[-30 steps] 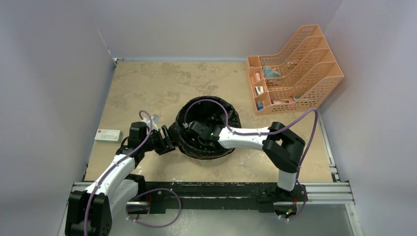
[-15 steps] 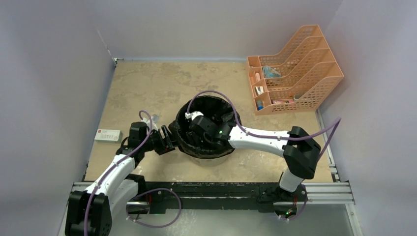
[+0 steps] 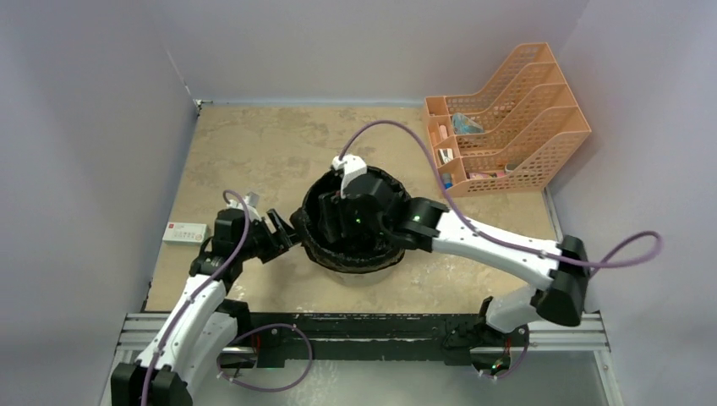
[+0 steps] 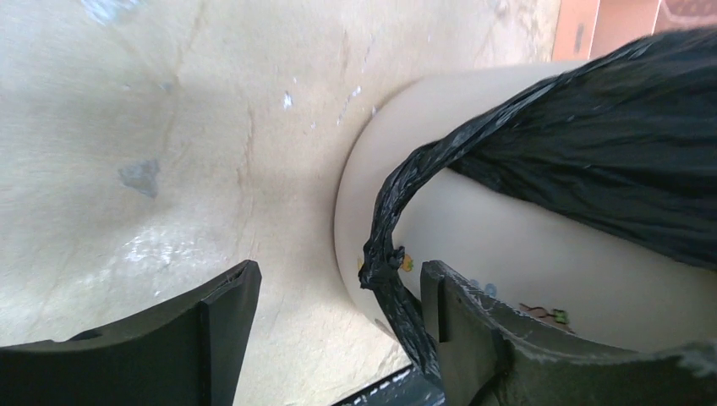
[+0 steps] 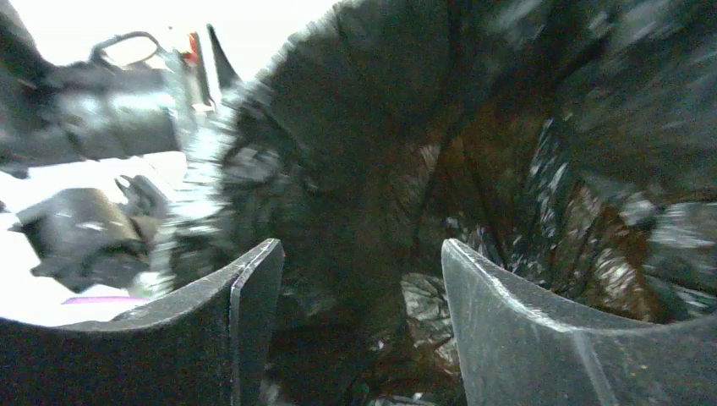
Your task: Put the trash bags into the trash bin
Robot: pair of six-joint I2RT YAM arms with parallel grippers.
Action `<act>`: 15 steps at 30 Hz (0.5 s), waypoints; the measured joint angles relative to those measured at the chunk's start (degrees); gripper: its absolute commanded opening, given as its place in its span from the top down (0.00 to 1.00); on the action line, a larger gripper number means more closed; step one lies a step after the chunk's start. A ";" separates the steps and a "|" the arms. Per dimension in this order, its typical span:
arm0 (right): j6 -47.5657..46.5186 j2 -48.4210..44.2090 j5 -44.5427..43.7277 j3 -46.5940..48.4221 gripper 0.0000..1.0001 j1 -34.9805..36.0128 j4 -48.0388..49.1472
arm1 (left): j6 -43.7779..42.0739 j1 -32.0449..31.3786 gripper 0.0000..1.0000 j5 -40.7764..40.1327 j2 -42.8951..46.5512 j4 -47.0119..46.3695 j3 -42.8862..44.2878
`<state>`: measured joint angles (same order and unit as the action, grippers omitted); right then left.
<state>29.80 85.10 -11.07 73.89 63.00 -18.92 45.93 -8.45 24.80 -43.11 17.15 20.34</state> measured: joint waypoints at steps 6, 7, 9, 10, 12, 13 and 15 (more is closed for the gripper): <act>-2.29 -10.80 -8.59 2.16 0.01 0.07 2.97 | 1.70 0.00 0.23 -9.03 7.23 9.73 6.91; -2.60 -12.79 -11.96 1.99 0.01 0.11 3.54 | 1.64 0.00 0.22 -10.43 8.11 11.52 8.81; -2.86 -17.03 -18.56 0.59 0.01 -0.04 5.53 | 0.83 0.00 0.21 -12.52 9.57 14.51 13.73; -2.80 -19.43 -21.88 -0.52 0.01 -0.55 6.32 | -0.31 0.00 0.21 -13.07 9.88 15.50 16.63; -1.84 -23.41 -26.40 -2.62 0.01 -3.50 6.80 | -2.89 0.00 0.21 -12.68 9.55 16.37 22.40; -0.81 -25.35 -27.10 -3.91 0.01 -7.06 7.04 | -4.74 0.00 0.21 -11.63 8.96 16.48 25.88; 1.25 -28.68 -26.82 -7.48 0.01 -17.81 7.56 | -8.41 0.00 0.21 -7.41 6.29 15.50 32.98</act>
<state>31.05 56.42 -37.89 66.41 45.19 -11.35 37.52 -8.45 17.39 -36.82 32.64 53.32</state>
